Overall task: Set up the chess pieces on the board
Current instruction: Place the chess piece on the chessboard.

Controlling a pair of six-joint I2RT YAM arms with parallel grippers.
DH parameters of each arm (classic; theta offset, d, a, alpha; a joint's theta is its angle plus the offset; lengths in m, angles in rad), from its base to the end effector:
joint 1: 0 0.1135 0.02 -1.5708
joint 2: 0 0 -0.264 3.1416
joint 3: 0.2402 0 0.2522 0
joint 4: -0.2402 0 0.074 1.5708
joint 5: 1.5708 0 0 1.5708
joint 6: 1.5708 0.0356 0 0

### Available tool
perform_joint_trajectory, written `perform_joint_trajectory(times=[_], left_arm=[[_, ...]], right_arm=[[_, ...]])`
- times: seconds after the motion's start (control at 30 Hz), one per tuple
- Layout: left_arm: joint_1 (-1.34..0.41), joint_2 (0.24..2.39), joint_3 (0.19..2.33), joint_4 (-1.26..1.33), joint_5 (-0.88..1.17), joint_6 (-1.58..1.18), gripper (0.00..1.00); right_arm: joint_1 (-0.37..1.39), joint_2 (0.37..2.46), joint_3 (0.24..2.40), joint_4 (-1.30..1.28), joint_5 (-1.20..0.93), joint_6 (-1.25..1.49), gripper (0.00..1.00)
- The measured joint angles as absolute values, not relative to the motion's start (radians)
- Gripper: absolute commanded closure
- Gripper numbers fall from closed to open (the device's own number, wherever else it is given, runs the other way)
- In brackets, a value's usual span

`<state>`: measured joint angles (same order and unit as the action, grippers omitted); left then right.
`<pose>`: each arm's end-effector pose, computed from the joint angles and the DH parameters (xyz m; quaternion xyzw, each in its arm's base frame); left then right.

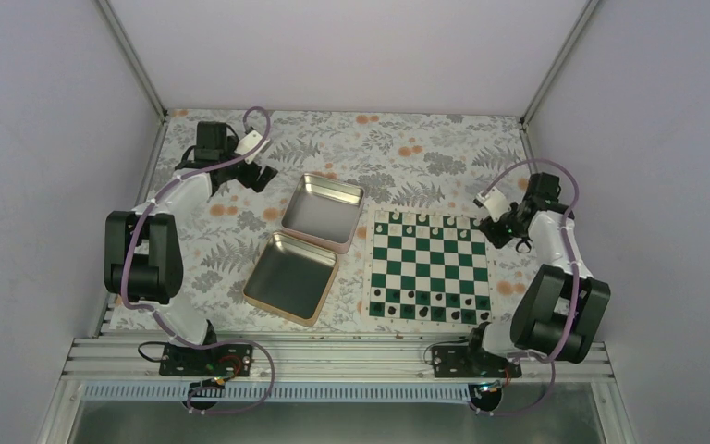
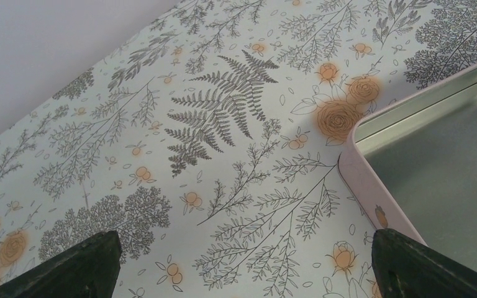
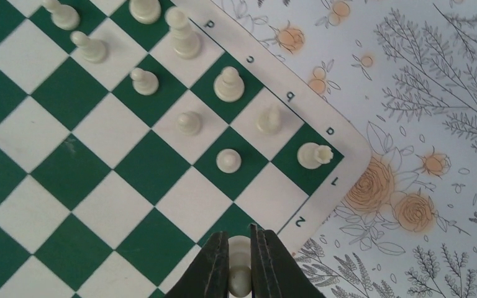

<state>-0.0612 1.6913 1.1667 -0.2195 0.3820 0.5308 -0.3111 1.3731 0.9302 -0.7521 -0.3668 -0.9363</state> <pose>0.3710 -0.0360 0.2323 0.3352 0.8378 -0.0773 0.4240 0.2462 -0.0658 0.2218 -0.3295 0.9086 0.0382 0.2537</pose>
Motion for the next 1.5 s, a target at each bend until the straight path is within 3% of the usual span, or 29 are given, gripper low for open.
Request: perform_joint_trajectory(times=[0.7, 1.5], left_arm=[[-0.063, 1.731, 1.172, -0.22, 0.377, 0.531, 0.0], [-0.064, 1.744, 1.182, -0.22, 0.375, 0.531, 0.0]], right_arm=[[-0.383, 1.59, 0.89, -0.571, -0.435, -0.964, 0.89], [-0.383, 1.652, 0.918, -0.547, -0.442, -0.965, 0.85]])
